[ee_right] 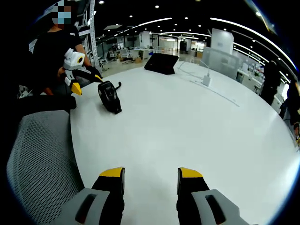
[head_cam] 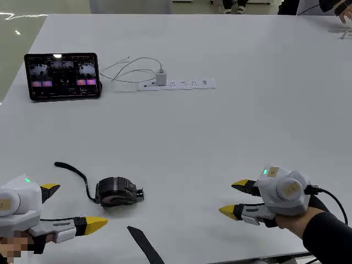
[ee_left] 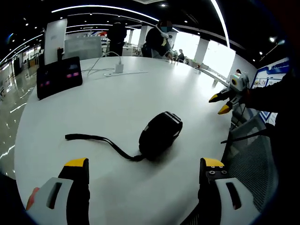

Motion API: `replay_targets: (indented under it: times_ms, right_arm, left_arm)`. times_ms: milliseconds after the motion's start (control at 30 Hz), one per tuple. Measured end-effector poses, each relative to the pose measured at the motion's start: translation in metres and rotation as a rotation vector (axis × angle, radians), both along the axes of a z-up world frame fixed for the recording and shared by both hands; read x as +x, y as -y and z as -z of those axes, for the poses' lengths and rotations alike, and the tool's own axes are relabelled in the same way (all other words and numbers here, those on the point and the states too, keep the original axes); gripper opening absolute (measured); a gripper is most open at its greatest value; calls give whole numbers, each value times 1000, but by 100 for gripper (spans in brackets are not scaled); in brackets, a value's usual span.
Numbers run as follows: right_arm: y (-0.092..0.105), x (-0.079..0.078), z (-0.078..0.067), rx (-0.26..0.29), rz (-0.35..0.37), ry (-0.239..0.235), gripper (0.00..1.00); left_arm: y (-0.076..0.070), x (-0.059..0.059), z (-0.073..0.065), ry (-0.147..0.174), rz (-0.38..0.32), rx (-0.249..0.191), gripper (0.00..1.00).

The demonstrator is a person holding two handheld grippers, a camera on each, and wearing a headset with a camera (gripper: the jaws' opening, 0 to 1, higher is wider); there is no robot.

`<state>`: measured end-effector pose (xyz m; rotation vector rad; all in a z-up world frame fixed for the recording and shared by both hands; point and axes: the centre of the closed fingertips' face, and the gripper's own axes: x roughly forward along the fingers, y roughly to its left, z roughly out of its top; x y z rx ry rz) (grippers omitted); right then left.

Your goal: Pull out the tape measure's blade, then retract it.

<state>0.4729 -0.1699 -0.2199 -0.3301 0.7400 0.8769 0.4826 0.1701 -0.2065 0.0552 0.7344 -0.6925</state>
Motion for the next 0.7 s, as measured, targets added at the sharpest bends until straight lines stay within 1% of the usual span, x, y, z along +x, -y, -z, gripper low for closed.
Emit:
replay_targets:
  times_ms: [67, 200, 233, 267, 333, 367, 433, 500, 533, 567, 633, 667, 700]
  right_arm:
    - [12, 1, -2, -4, 16, 0, 44]
    - [31, 0, -9, -4, 35, 3, 49]
    - [35, -1, -11, -4, 36, 3, 50]
    - [39, -2, -12, -3, 41, 2, 52]
    - [46, -5, -12, -4, 54, -2, 55]
    - [48, -8, -12, -5, 60, -10, 58]
    - [52, -14, -10, 1, 57, -27, 62]
    - [53, -20, -10, 8, 56, -33, 67]
    - [53, -22, -10, 14, 58, -39, 70]
    - [54, -24, -10, 16, 60, -41, 74]
    - [58, -27, -6, 13, 55, -38, 81]
    - [61, -28, -4, 13, 65, -46, 86]
    - [63, -28, -4, 20, 72, -50, 89]
  left_arm:
    - [-8, -2, 0, -9, -5, 4, 93]
    - [-21, -8, 0, -17, -1, 4, 94]
    - [-23, -10, 0, -22, 2, 3, 94]
    - [-26, -14, 2, -39, 6, 10, 94]
    - [-31, -17, 1, -42, 11, 13, 94]
    - [-33, -20, 1, -47, 12, 14, 94]
    - [-38, -21, -1, -46, 6, 16, 95]
    - [-41, -22, -3, -52, -5, 8, 95]
    - [-42, -22, -4, -50, -9, 7, 95]
    - [-43, -22, -4, -50, -12, 5, 95]
    - [-45, -22, -4, -48, -15, 8, 95]
    - [-46, -22, -4, -46, -18, 12, 95]
    - [-46, -22, -3, -46, -19, 12, 96]
